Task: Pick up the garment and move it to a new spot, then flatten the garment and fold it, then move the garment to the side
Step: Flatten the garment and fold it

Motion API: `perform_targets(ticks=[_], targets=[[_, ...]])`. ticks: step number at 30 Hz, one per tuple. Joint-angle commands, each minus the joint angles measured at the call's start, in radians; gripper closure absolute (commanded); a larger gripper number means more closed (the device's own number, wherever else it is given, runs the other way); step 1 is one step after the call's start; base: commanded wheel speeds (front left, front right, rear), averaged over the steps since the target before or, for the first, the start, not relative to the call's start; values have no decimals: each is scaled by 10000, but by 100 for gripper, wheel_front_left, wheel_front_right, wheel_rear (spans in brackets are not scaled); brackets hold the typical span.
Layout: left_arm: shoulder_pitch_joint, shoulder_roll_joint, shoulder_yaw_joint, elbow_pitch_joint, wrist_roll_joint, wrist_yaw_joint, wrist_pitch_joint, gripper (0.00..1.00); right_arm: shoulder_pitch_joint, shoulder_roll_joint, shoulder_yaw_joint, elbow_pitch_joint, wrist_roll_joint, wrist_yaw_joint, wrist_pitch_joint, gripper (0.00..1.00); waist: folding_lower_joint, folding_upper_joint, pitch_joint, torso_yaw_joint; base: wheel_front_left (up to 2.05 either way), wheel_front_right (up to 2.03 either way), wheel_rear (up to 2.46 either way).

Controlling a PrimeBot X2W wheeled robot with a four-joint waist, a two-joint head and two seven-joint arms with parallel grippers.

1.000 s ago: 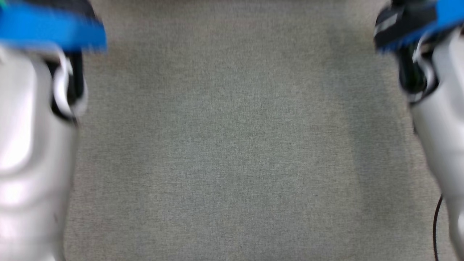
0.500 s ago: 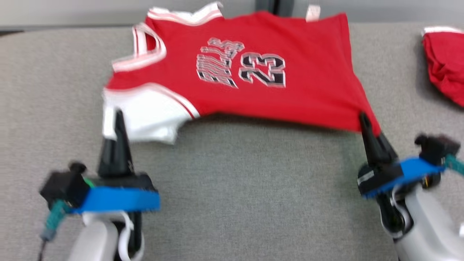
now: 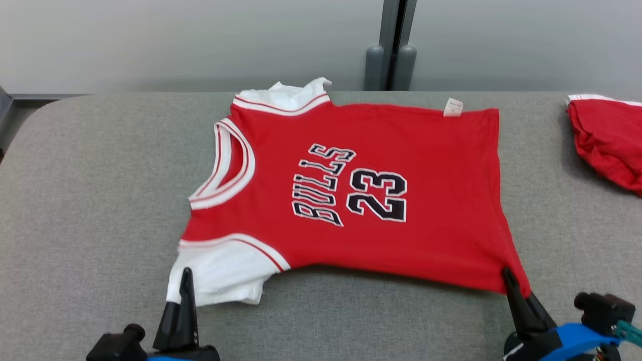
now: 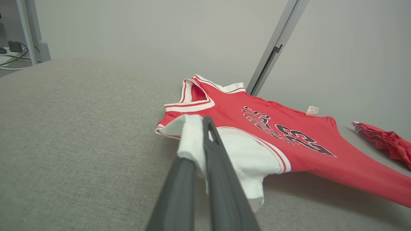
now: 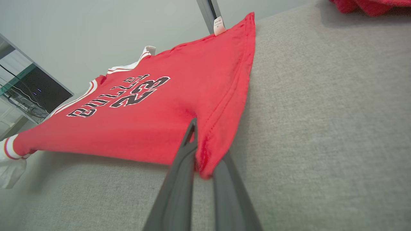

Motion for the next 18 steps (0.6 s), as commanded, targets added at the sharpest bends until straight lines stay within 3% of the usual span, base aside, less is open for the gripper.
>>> perform_targets(ticks=[1, 9, 18], targets=[[170, 92, 11, -88, -24, 76, 36, 100, 373, 81, -176, -225, -116, 3, 148, 100, 2, 0, -84, 12, 0, 0, 0], [765, 185, -238, -221, 20, 141, 251, 100, 1800, 678, -1017, -1506, -578, 4, 1203, 100, 2, 0, -447, 126, 0, 0, 0], [169, 276, -504, -113, 103, -95, 462, 100, 1838, 958, -1209, -2163, -879, 4, 2071, 100, 2, 0, -537, -8, 0, 0, 0]])
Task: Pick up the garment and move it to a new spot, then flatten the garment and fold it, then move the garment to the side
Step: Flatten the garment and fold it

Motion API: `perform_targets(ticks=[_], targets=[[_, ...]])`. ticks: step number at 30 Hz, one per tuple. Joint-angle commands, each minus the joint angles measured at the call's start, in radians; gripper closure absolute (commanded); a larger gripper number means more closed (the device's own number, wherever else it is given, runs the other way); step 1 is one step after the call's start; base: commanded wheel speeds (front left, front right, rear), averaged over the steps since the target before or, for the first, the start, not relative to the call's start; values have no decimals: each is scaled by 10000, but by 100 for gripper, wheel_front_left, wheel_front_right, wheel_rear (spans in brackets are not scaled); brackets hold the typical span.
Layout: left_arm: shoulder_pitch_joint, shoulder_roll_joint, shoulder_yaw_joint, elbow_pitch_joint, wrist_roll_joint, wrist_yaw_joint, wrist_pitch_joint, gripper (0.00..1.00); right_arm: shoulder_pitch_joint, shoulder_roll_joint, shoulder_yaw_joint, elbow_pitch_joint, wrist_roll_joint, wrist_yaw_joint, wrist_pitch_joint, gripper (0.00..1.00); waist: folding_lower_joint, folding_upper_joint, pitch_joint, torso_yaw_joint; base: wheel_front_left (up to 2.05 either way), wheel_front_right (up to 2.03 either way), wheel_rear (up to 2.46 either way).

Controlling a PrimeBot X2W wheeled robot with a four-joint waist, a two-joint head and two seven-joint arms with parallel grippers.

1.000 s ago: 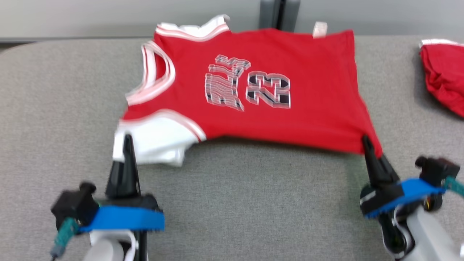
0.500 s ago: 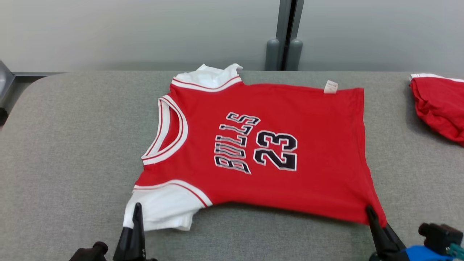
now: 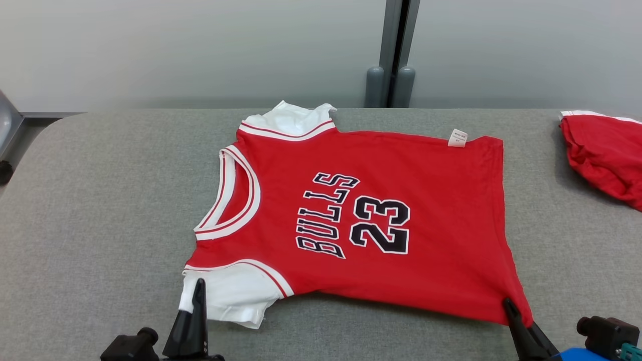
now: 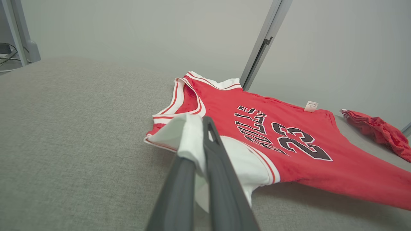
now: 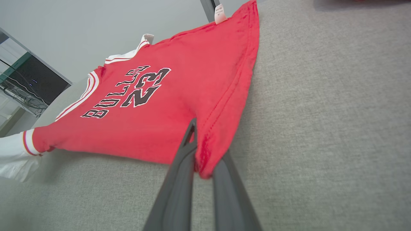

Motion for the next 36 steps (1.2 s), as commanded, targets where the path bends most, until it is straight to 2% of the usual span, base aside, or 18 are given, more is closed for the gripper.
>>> perform_targets(ticks=[1, 17, 35, 36], targets=[[-257, 28, -27, 22, 47, -38, 4, 100, -10, 37, -64, -80, -19, 6, 100, 100, 0, -1, -4, -51, 0, 0, 0], [-2365, 463, 51, 1085, 97, -660, 121, 100, -1179, 53, 502, 61, 226, 6, 1069, 100, 0, -1, 490, -583, 0, 0, 0], [-5613, 688, -115, 3768, 244, -1505, 127, 100, -3336, -102, 622, 632, 795, 6, 1591, 100, 0, -1, 1982, -994, 0, 0, 0], [-5755, 677, -127, 3919, 244, -1530, 113, 100, -3432, -109, 624, 655, 796, 6, 1563, 89, 0, -1, 2048, -1007, 0, 0, 0]])
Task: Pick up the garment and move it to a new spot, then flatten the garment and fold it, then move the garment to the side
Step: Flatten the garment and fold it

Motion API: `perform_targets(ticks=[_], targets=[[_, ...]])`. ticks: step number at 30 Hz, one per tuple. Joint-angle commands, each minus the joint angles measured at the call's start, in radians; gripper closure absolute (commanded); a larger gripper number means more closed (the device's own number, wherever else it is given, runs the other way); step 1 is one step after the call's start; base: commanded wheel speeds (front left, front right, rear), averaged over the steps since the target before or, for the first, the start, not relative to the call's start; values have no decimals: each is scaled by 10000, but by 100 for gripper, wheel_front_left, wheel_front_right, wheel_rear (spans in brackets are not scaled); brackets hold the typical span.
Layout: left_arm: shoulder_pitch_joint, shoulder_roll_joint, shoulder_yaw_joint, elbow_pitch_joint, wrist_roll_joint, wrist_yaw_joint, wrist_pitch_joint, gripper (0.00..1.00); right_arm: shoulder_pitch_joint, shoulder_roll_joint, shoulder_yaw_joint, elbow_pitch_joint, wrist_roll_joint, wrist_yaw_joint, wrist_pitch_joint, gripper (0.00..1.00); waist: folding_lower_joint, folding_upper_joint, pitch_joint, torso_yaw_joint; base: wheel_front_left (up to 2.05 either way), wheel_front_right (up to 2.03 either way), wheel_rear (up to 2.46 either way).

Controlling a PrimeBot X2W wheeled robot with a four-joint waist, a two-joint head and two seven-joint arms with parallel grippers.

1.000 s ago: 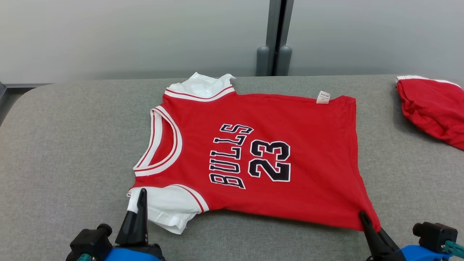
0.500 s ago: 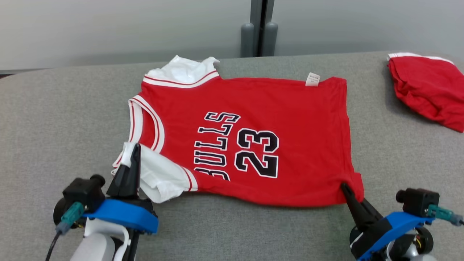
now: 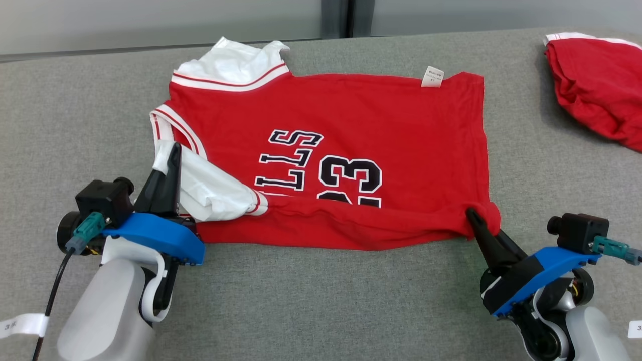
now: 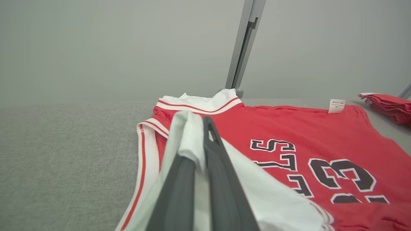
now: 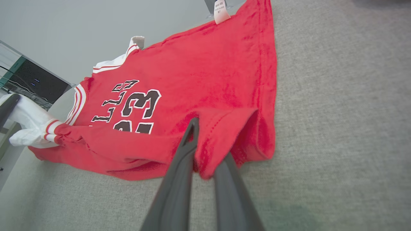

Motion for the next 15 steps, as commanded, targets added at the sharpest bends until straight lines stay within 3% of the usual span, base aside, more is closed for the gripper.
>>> perform_targets(ticks=[1, 2, 4, 15], targets=[[-182, -7, 12, 116, -11, -43, -52, 100, -171, -50, 12, 43, -55, 6, -48, 19, -2, 0, 37, 7, 0, 0, 0], [-309, -8, 2, 243, 21, -56, -99, 66, -235, -32, 38, 72, -61, 6, -85, 0, -2, 0, 82, -8, 0, 0, 0], [-519, -58, -37, 526, 83, -67, -195, 0, -330, -24, 49, 86, -93, 6, -229, 0, -2, 0, 123, -12, 0, 0, 0], [-335, -230, 156, 1228, 75, -36, -707, 0, 183, -428, -249, 83, -488, 6, -936, 0, -2, 0, -212, 199, 0, 0, 0]])
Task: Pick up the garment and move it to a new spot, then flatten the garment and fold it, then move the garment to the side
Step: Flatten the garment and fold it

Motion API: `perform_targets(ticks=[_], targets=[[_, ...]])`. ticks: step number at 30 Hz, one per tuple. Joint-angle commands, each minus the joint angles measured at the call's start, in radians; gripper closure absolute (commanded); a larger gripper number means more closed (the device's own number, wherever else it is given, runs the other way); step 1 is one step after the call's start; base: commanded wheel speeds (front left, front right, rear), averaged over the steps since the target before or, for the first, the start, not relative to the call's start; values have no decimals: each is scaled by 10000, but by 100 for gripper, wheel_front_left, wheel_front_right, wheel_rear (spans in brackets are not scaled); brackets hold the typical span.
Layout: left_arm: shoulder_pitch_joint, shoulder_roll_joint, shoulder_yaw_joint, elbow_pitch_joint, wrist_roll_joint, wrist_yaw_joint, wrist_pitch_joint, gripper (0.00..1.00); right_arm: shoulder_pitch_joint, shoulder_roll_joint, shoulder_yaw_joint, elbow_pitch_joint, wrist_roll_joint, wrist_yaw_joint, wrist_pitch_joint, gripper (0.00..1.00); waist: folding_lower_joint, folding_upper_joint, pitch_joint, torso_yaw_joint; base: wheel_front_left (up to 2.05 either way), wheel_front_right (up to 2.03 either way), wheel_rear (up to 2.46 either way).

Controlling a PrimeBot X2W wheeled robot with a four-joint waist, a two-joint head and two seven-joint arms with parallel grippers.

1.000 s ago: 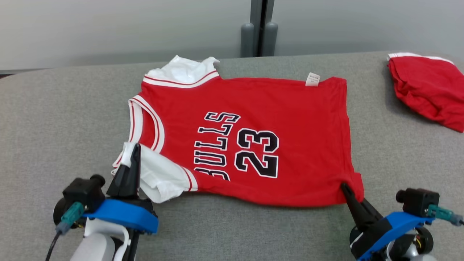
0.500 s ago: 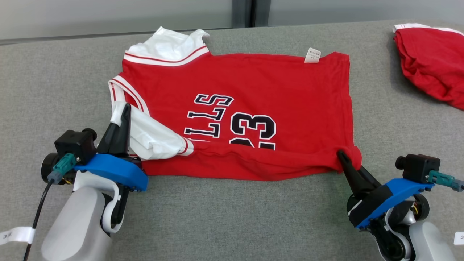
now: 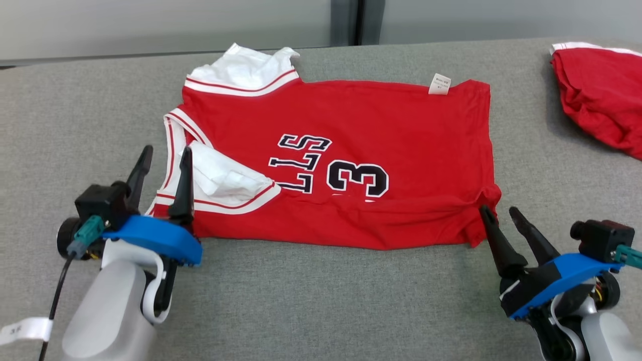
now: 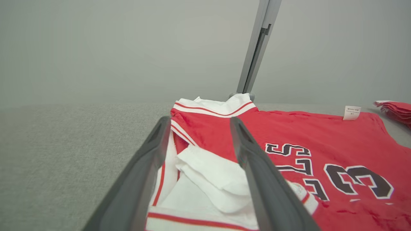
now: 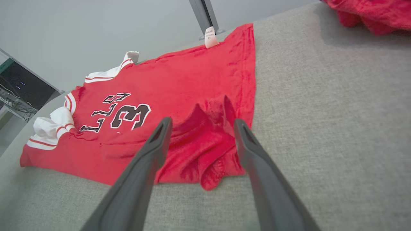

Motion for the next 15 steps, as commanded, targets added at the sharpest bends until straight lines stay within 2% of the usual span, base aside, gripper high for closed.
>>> perform_targets(ticks=[1, 6, 15], targets=[[192, 52, 8, 50, -7, 34, -53, 0, 157, -93, -50, 26, -103, 6, -57, 0, -1, 0, -66, 12, 0, 0, 0], [827, 151, 79, 64, 31, 140, -86, 0, 474, -318, -127, 111, -453, 6, -29, 0, -1, 0, -252, 90, 0, 0, 0], [1422, 297, -87, 288, -41, 205, 256, 0, 149, -253, -93, 792, -913, 6, -26, 0, -1, 0, -164, 215, 0, 0, 0]])
